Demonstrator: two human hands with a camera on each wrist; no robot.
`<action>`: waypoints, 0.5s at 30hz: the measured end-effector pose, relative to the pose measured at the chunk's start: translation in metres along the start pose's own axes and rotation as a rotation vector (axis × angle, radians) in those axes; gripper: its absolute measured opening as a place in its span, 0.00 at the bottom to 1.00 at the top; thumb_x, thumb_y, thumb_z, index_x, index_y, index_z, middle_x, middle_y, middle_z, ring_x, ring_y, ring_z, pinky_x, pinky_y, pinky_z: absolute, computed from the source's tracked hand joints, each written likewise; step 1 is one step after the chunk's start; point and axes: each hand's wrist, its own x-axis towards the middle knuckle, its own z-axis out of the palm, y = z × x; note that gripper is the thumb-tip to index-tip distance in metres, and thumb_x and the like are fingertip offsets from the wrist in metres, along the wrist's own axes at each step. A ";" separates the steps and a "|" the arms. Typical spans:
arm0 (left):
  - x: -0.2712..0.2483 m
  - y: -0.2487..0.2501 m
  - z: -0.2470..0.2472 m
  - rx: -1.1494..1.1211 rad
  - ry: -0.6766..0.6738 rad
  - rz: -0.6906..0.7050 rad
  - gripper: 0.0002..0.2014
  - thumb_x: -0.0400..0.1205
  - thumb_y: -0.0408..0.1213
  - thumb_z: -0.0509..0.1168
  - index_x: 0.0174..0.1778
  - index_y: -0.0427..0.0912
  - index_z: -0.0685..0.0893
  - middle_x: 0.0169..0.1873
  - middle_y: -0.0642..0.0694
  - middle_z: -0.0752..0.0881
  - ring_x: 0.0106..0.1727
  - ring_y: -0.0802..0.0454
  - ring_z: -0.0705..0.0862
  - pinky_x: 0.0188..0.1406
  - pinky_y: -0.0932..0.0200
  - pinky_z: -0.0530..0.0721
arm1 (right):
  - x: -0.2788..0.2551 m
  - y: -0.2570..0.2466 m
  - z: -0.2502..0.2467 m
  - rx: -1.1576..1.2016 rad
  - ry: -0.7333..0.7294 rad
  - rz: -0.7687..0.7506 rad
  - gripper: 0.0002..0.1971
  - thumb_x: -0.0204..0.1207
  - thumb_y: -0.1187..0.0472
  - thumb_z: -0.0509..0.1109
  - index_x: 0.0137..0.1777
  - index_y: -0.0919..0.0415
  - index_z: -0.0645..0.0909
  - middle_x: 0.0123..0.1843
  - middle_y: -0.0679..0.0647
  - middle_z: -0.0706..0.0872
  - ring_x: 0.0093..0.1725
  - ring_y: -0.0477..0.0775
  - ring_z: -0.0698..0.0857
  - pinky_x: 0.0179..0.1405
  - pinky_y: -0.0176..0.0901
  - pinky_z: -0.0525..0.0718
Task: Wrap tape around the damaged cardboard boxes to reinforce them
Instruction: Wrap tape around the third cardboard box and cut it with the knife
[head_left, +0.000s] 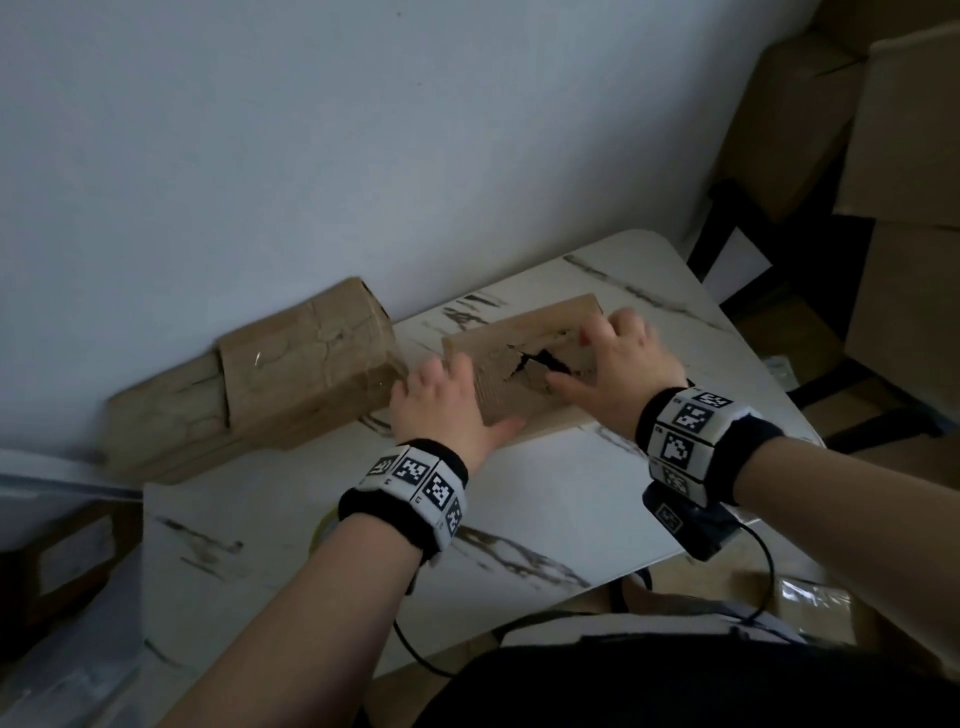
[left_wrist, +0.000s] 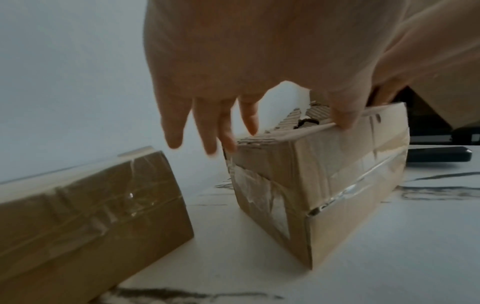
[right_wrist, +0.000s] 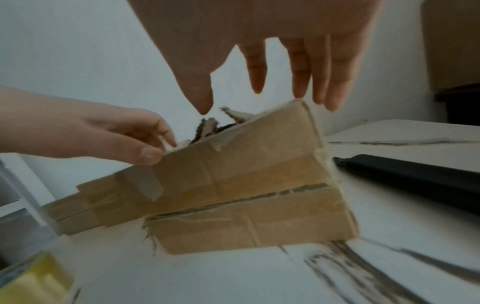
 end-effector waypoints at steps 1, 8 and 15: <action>0.000 0.001 0.002 0.002 0.034 0.042 0.42 0.72 0.69 0.62 0.75 0.45 0.62 0.74 0.36 0.66 0.73 0.39 0.69 0.71 0.43 0.70 | -0.001 -0.005 0.002 0.000 0.023 -0.046 0.25 0.74 0.38 0.66 0.63 0.55 0.71 0.64 0.57 0.70 0.63 0.58 0.72 0.56 0.50 0.78; 0.002 0.005 0.012 -0.158 -0.057 0.164 0.39 0.82 0.57 0.59 0.83 0.43 0.50 0.84 0.41 0.46 0.84 0.46 0.47 0.80 0.50 0.57 | 0.005 -0.019 0.018 -0.084 -0.004 -0.052 0.20 0.77 0.43 0.65 0.64 0.52 0.80 0.71 0.58 0.67 0.72 0.60 0.64 0.74 0.52 0.63; 0.006 0.007 0.008 -0.144 -0.093 0.165 0.39 0.83 0.55 0.59 0.83 0.44 0.49 0.83 0.39 0.47 0.84 0.44 0.47 0.79 0.47 0.61 | 0.012 -0.016 0.026 0.023 0.081 0.025 0.17 0.75 0.46 0.69 0.54 0.58 0.84 0.70 0.55 0.70 0.71 0.59 0.65 0.73 0.50 0.62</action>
